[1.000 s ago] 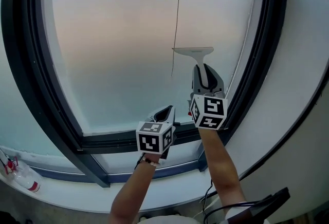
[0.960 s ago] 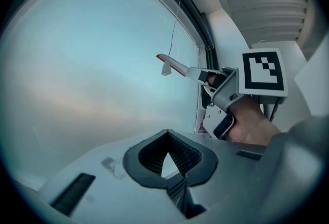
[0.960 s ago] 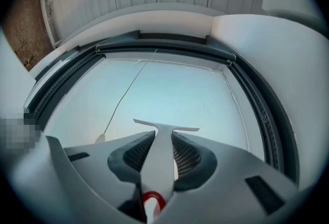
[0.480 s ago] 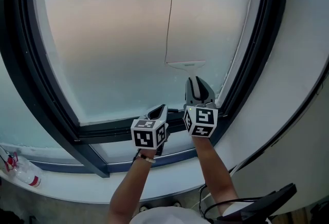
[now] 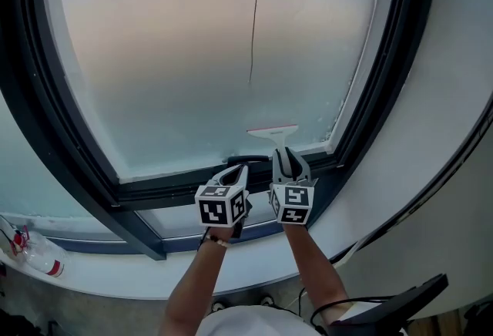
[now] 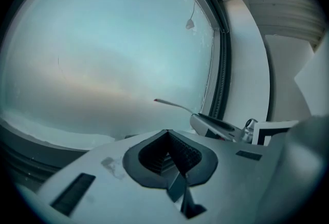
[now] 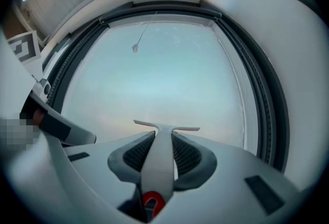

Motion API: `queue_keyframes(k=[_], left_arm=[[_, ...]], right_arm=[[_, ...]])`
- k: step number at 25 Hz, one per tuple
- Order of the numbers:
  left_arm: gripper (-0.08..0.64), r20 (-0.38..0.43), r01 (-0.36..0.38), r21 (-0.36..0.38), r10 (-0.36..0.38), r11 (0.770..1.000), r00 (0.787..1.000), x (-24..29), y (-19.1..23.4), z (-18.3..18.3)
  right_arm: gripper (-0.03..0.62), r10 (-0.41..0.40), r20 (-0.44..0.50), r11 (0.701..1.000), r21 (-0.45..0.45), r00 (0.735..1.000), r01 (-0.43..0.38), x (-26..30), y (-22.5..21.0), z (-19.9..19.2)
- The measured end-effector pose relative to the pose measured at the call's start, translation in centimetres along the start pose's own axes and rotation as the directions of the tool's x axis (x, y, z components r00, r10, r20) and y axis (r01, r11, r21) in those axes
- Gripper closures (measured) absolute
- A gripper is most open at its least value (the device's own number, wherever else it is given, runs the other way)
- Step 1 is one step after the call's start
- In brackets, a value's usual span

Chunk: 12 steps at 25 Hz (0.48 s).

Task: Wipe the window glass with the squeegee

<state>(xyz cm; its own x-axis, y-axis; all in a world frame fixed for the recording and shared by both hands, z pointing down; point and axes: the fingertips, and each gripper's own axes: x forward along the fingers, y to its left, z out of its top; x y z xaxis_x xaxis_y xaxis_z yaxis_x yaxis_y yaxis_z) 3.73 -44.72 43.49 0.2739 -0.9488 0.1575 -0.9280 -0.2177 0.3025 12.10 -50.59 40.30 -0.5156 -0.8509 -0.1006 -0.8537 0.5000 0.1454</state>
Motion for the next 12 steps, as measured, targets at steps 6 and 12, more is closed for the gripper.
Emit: queue_keyframes(k=[6,12], left_arm=[[0.561,-0.049,0.002,-0.008,-0.003,1.0,0.999,0.3,-0.2,-2.5],[0.561,-0.067,0.007,0.0,-0.007,1.0,0.998,0.6,-0.5,-3.3]], right_arm=[[0.502,0.01,-0.113,0.998,0.06,0.994,-0.003,-0.6,0.5,-5.8],[0.502,0.02,-0.143,0.996,0.092,0.989,-0.007,-0.6,0.6,-7.7]])
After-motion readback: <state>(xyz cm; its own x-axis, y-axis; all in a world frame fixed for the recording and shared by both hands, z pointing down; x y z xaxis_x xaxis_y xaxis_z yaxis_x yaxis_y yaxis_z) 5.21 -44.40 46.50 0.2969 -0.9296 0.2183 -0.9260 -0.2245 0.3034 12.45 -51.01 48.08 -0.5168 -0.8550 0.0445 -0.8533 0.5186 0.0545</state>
